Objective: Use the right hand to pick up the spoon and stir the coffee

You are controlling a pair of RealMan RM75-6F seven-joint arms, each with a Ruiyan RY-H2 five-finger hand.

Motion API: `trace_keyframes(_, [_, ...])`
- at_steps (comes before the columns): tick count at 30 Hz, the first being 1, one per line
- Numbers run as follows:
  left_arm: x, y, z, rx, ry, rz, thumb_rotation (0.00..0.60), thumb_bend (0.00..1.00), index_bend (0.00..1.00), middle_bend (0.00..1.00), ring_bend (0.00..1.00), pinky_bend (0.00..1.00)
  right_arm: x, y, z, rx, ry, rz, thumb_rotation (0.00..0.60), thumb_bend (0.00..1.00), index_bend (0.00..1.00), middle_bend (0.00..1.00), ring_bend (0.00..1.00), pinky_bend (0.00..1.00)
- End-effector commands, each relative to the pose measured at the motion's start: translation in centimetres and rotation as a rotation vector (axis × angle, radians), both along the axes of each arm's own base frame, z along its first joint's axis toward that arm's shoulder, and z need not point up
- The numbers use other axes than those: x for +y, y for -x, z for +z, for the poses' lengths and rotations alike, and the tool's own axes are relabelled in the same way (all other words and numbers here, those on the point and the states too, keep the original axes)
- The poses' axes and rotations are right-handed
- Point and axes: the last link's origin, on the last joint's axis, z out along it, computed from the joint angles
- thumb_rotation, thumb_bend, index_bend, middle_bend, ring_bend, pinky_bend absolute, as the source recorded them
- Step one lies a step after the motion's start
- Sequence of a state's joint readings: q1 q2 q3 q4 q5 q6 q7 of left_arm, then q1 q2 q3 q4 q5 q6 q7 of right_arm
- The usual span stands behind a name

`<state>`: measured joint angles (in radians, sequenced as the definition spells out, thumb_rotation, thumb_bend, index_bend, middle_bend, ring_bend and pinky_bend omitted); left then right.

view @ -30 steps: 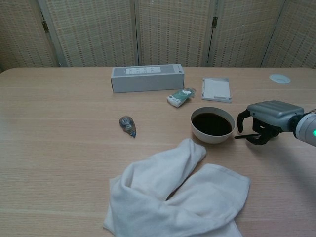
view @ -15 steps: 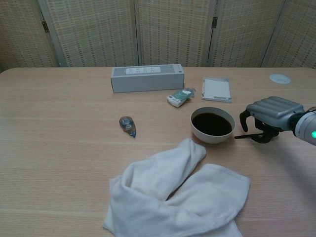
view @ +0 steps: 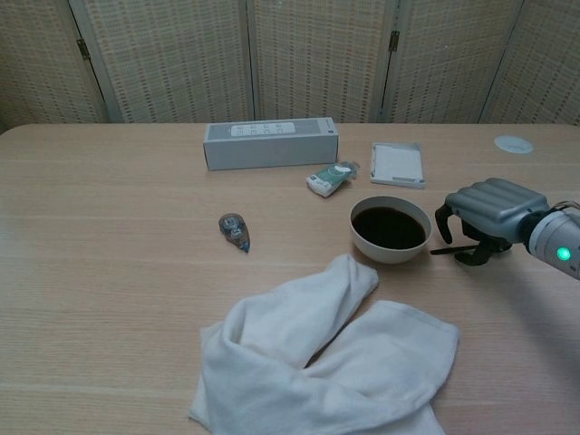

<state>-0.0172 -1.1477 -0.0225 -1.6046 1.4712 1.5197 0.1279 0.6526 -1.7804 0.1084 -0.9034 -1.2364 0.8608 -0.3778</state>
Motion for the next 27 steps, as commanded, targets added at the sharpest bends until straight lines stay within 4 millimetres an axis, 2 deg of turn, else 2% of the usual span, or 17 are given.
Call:
trace_keyframes(1, [-0.01, 0.05, 0.02, 0.0, -0.001, 0.0, 0.6, 0.21, 0.22, 0.21, 0.19, 0.19, -0.05, -0.14, -0.22, 0.004, -0.003, 0.002, 0.6, 0.26, 0.52, 0.98, 1.0, 1.0])
trace_keyframes(27, [-0.27, 0.54, 0.0, -0.005, -0.003, 0.01, 0.6, 0.22, 0.22, 0.21, 0.19, 0.19, -0.25, 0.31, -0.37, 0.063, -0.026, -0.004, 0.6, 0.3, 0.53, 0.98, 1.0, 1.0])
